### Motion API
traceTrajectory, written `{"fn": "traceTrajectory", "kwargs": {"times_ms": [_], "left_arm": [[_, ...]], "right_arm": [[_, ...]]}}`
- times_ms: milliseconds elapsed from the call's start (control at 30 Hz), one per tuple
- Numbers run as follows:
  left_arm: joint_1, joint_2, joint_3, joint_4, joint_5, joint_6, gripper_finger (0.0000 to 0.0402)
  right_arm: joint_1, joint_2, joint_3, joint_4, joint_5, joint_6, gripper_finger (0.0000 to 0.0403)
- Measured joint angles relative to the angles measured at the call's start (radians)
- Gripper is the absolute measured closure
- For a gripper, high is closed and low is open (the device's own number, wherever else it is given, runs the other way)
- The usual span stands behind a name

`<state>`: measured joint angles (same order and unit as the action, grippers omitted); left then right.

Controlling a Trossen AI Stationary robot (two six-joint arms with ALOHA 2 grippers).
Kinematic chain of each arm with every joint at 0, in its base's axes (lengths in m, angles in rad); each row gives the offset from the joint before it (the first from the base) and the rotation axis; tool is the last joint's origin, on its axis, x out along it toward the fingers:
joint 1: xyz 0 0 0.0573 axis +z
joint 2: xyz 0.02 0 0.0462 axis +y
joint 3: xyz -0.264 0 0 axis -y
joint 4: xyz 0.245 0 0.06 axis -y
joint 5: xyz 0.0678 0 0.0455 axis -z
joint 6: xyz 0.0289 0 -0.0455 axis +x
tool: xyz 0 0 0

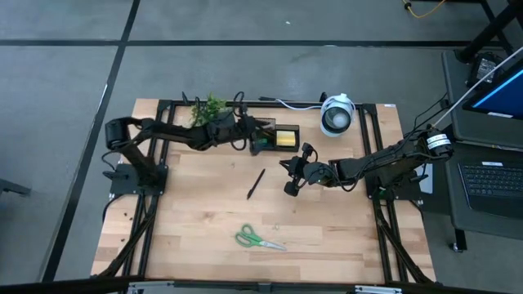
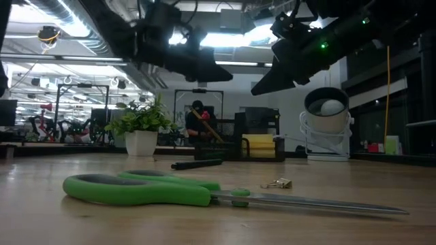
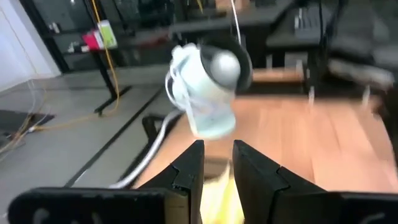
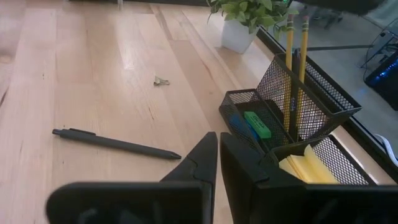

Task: Pick and place office supplies into organizer
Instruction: Put the black pen into the black organizer

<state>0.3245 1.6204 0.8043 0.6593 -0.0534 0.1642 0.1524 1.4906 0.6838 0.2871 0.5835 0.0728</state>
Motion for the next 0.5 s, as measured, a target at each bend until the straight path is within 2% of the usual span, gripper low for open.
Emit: {"fn": "traceTrajectory", "kwargs": {"times_ms": [267, 367, 500], "left_arm": [[-0.186, -0.142, 0.0, -0.41, -0.258, 0.148, 0.032], [-0.263, -0.169, 0.001, -0.52, -0.327, 0.096, 0.0318], [-0.338, -0.176, 0.0, -0.586, -0.342, -0.058, 0.0318]], "right_arm": [[0.0, 0.0, 0.0, 0.0, 0.0, 0.0, 0.0377], [0.0, 0.0, 0.0, 0.0, 0.0, 0.001, 0.0377], [0.0, 0.0, 0.0, 0.0, 0.0, 0.001, 0.0377]]}}
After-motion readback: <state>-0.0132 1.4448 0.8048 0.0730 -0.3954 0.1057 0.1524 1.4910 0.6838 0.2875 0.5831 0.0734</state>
